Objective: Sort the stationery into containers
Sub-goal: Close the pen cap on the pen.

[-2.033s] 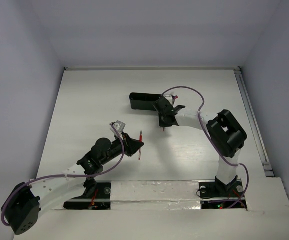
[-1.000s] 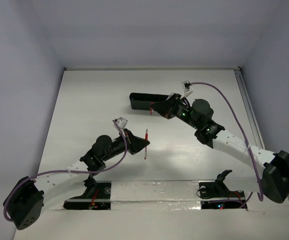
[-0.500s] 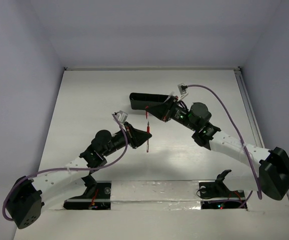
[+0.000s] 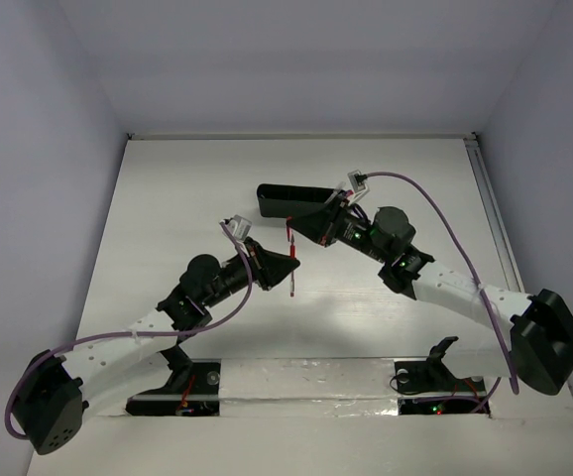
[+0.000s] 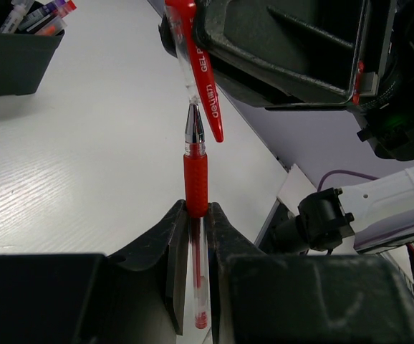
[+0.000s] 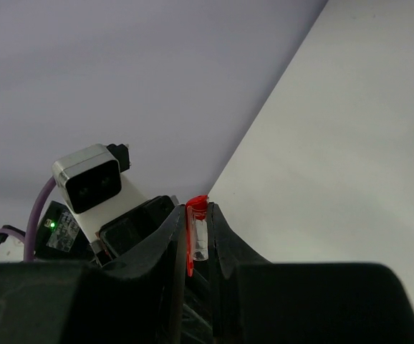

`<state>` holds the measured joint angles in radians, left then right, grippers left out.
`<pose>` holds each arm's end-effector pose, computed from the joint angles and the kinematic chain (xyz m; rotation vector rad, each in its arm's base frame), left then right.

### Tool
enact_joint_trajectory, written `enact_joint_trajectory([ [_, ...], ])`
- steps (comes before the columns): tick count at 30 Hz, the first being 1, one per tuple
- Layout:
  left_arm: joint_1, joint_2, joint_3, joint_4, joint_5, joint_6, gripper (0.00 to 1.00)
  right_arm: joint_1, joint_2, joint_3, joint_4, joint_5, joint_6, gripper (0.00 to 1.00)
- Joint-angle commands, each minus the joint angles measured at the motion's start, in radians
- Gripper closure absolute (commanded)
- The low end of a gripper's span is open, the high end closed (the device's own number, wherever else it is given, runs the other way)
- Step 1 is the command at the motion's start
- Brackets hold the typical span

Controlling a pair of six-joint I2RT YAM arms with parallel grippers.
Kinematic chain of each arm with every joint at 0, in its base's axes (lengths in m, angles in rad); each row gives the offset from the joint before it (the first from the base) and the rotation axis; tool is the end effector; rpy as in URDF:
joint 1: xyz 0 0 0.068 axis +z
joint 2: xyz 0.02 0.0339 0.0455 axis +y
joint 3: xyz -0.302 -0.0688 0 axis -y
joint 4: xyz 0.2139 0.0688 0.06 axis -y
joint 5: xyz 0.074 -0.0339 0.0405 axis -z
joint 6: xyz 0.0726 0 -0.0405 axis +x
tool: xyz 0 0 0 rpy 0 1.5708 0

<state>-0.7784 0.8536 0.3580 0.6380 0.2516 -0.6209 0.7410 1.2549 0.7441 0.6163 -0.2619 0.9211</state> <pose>0.1162 -0.1400 0.3126 0.3491 1.5349 -1.3078 0.1979 0.2065 0.3635 -0.0923 1.6678 1.5036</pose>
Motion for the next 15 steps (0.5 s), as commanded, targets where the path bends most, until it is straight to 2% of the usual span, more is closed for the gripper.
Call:
enact_joint_trajectory([
  [1,0.008,-0.011,0.039,0.04,-0.006,0.015,1.0,0.009,0.003,-0.005,0.074,0.004,-0.004,1.0],
  [15,0.018,-0.024,0.019,0.055,0.011,0.001,1.0,0.009,-0.002,-0.012,0.083,0.024,-0.016,1.0],
])
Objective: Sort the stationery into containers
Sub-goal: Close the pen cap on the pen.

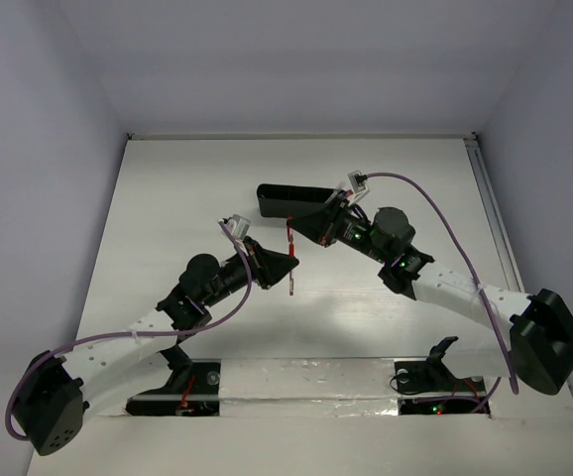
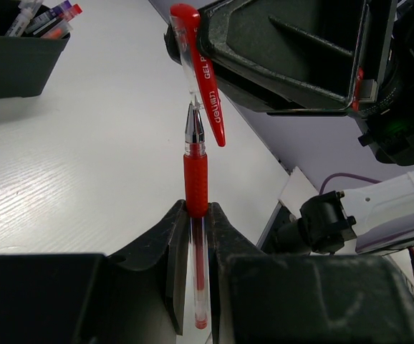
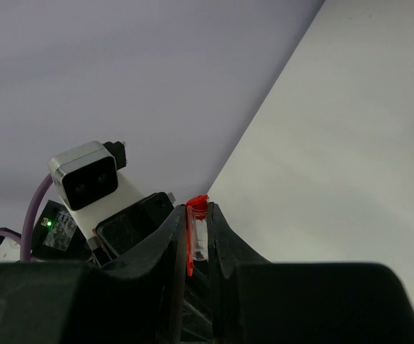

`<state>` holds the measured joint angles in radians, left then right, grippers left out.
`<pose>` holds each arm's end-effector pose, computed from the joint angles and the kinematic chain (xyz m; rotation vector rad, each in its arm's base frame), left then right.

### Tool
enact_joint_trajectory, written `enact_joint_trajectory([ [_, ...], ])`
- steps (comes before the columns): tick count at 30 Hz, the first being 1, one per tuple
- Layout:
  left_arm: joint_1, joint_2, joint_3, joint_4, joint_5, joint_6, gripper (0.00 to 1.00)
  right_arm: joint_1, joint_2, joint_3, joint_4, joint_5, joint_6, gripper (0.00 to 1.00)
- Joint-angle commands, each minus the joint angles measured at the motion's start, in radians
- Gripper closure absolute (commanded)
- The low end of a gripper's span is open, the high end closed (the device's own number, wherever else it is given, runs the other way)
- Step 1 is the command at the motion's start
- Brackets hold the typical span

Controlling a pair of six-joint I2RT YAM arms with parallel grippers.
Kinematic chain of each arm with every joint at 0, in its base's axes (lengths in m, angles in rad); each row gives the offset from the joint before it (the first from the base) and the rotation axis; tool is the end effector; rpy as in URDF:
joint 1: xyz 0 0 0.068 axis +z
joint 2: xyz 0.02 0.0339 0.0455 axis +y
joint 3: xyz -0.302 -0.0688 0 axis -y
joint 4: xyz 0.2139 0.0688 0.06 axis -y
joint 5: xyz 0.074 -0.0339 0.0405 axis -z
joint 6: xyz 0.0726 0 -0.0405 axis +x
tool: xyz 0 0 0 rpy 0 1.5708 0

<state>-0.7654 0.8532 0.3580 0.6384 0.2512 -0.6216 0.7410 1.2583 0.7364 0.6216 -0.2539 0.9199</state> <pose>0.1180 -0.1384 0.3128 0.3377 1.5342 -1.2981 0.1987 0.2065 0.3606 -0.0848 1.6724 1.4954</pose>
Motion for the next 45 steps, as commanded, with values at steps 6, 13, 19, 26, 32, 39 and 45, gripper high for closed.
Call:
enact_joint_trajectory([
  [6,0.005,-0.025,0.025,0.056,0.022,0.006,1.0,0.009,0.003,-0.006,0.078,0.019,-0.015,1.0],
  [13,0.005,0.006,0.015,0.084,0.046,-0.01,1.0,0.009,0.013,0.012,0.082,0.022,-0.015,1.0],
  [19,0.005,-0.009,0.012,0.08,0.04,-0.009,1.0,0.009,0.018,0.012,0.086,0.036,-0.018,0.99],
  [26,0.005,-0.029,0.004,0.061,0.023,-0.007,1.0,0.009,0.003,0.001,0.083,0.042,-0.027,0.99],
  [32,0.005,-0.037,0.002,0.061,0.014,-0.006,1.0,0.009,0.001,-0.002,0.084,0.035,-0.026,0.99],
  [39,0.005,-0.016,-0.001,0.064,0.026,-0.007,1.0,0.009,-0.014,0.001,0.081,0.041,-0.03,0.99],
  [45,0.005,-0.003,-0.004,0.067,0.03,-0.007,1.0,0.009,-0.025,0.014,0.067,0.044,-0.036,0.98],
])
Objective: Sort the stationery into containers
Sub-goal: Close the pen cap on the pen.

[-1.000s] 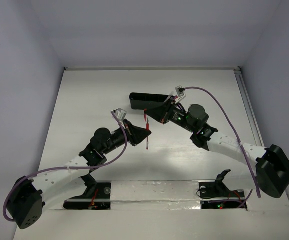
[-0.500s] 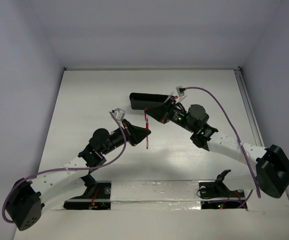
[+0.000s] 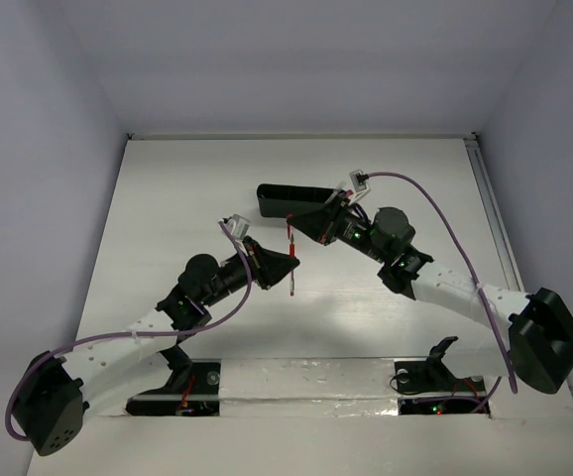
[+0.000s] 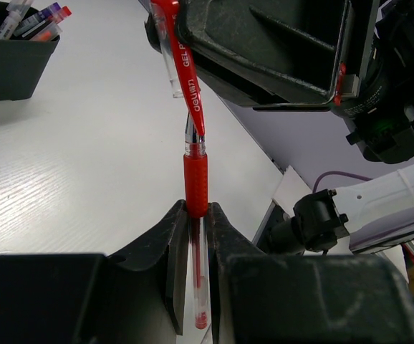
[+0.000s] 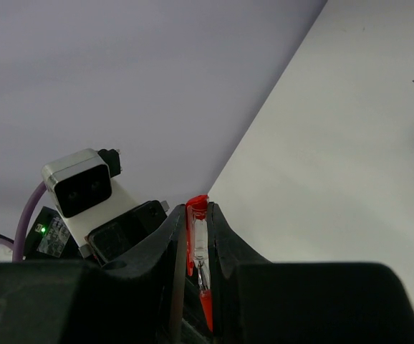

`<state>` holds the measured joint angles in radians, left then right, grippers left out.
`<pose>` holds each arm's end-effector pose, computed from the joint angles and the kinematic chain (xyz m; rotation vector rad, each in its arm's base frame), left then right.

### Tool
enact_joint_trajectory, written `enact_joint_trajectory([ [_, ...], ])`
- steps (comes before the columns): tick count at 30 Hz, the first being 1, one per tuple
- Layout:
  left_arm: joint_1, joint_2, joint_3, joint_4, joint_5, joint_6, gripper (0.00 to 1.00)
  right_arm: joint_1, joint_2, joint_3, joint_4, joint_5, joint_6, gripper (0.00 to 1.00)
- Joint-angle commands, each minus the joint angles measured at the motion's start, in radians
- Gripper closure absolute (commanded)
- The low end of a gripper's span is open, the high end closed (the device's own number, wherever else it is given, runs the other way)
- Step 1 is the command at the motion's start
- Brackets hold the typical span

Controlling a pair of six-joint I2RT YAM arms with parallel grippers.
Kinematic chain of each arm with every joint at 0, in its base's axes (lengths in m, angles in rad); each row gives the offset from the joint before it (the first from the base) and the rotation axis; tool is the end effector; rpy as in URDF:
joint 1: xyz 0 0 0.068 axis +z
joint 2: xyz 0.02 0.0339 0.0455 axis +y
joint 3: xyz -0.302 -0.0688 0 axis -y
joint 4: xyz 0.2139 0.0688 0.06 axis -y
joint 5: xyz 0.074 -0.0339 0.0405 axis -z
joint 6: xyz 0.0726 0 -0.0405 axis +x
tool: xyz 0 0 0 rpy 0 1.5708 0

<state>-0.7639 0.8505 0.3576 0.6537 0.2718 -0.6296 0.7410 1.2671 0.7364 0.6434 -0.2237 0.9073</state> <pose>0.1163 -0.1384 0.3152 0.3498 1.5177 -1.3211 0.2019 0.2066 0.3614 -0.0692 1.6492 1.4707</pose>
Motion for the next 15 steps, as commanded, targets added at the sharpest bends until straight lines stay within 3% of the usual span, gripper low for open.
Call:
enact_joint_trajectory([
  [1,0.003,-0.001,-0.003,0.05,0.009,0.002,1.0,0.009,-0.034,0.014,0.045,0.015,-0.024,0.98],
  [15,0.003,-0.014,0.009,0.034,-0.008,0.016,1.0,0.009,-0.043,-0.003,0.025,0.014,-0.031,0.98],
])
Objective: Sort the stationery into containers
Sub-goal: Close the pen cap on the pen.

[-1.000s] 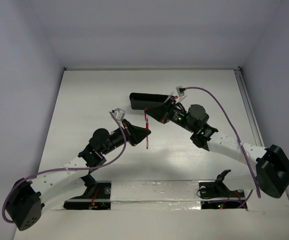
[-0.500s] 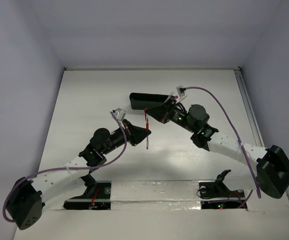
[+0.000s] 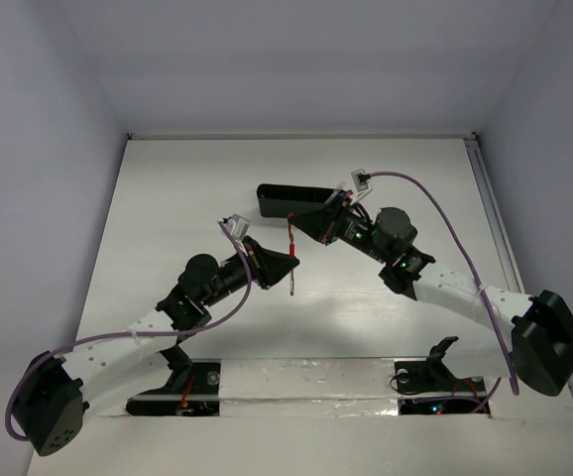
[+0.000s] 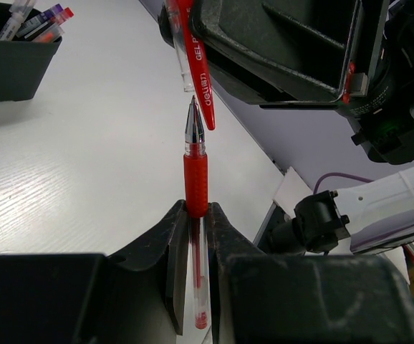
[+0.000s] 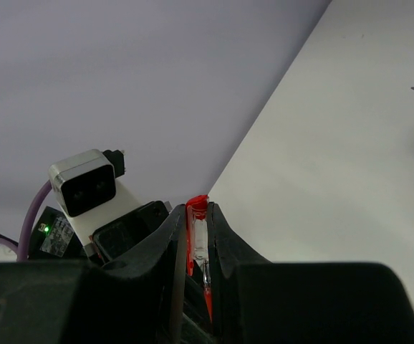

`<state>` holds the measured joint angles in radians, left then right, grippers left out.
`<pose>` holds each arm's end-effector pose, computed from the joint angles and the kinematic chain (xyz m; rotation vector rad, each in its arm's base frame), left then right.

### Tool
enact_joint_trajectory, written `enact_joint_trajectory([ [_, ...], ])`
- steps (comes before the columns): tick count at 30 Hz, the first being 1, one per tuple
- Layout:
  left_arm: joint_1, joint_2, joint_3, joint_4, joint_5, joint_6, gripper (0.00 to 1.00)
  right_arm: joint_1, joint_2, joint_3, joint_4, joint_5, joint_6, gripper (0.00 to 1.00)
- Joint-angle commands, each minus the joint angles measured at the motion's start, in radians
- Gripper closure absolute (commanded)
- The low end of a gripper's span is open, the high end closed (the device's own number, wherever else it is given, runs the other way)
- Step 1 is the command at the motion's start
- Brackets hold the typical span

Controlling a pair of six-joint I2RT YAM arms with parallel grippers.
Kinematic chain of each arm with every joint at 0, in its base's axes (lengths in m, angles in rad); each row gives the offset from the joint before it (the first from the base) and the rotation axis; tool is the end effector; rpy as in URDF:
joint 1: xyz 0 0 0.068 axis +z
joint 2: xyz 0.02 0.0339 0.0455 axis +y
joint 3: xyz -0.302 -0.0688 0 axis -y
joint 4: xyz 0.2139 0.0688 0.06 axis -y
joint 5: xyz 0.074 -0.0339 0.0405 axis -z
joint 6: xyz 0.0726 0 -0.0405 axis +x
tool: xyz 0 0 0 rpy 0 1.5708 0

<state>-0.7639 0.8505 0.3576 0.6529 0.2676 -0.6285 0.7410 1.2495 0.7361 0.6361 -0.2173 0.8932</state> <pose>0.1166 -0.1382 0.3151 0.3466 1.5182 -1.3173 0.1991 0.2034 0.3650 -0.0762 1.6334 1.4594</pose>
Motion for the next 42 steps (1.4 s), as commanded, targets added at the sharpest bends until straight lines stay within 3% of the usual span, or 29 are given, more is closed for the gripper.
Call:
enact_joint_trajectory([
  [1,0.012,-0.016,0.009,0.034,-0.005,0.015,1.0,0.009,-0.024,-0.004,0.034,0.006,-0.017,0.98],
  [25,0.012,-0.018,-0.005,0.056,0.015,-0.004,1.0,0.009,-0.004,-0.012,0.096,-0.013,-0.033,0.97],
  [42,0.031,-0.065,0.063,0.03,-0.004,-0.013,1.0,0.061,0.016,-0.119,0.224,-0.008,-0.096,0.97],
])
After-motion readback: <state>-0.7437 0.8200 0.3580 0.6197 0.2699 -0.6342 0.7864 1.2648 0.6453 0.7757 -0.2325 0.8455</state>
